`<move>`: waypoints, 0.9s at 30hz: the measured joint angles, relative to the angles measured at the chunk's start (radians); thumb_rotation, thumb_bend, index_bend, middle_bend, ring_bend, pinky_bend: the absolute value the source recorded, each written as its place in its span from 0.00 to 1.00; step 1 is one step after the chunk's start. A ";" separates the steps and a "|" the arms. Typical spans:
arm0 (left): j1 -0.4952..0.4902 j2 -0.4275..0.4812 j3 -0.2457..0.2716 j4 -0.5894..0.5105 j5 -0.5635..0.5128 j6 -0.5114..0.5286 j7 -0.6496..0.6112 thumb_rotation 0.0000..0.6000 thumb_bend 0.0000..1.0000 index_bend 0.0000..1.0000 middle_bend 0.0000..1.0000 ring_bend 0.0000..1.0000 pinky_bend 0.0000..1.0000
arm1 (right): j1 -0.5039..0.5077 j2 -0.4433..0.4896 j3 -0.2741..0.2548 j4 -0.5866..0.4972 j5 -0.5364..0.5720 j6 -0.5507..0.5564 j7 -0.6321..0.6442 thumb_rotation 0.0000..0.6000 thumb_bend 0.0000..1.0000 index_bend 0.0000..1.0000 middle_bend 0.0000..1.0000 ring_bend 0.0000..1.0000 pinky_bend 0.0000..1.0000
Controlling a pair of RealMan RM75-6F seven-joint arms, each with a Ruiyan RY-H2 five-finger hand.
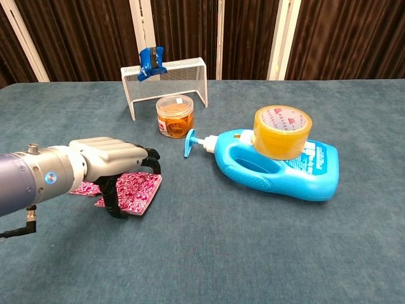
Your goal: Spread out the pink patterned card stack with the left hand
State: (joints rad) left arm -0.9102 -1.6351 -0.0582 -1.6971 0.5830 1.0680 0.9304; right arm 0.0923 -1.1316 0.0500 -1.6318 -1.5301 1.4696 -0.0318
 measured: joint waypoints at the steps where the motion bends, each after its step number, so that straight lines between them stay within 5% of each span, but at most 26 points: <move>1: -0.002 0.000 0.001 0.000 -0.009 0.001 0.005 1.00 0.29 0.24 0.00 0.00 0.00 | 0.000 0.000 0.000 0.000 0.000 0.000 0.000 1.00 0.36 0.00 0.00 0.00 0.09; 5: -0.015 0.000 0.002 -0.004 -0.057 0.005 0.029 1.00 0.25 0.06 0.00 0.00 0.00 | 0.000 -0.001 0.000 0.000 -0.001 0.001 0.001 1.00 0.36 0.00 0.00 0.00 0.09; 11: -0.030 0.004 -0.002 -0.015 -0.083 0.015 0.038 1.00 0.21 0.01 0.00 0.00 0.00 | 0.000 0.000 0.001 0.000 -0.002 0.002 0.003 1.00 0.36 0.00 0.00 0.00 0.09; 27: -0.046 0.047 0.007 -0.028 -0.151 0.055 0.070 1.00 0.20 0.15 0.00 0.00 0.00 | -0.001 -0.002 -0.001 0.001 -0.010 0.008 0.006 1.00 0.36 0.00 0.00 0.00 0.09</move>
State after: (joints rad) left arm -0.9567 -1.5880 -0.0509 -1.7253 0.4316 1.1229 1.0002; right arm 0.0911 -1.1338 0.0493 -1.6308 -1.5397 1.4780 -0.0258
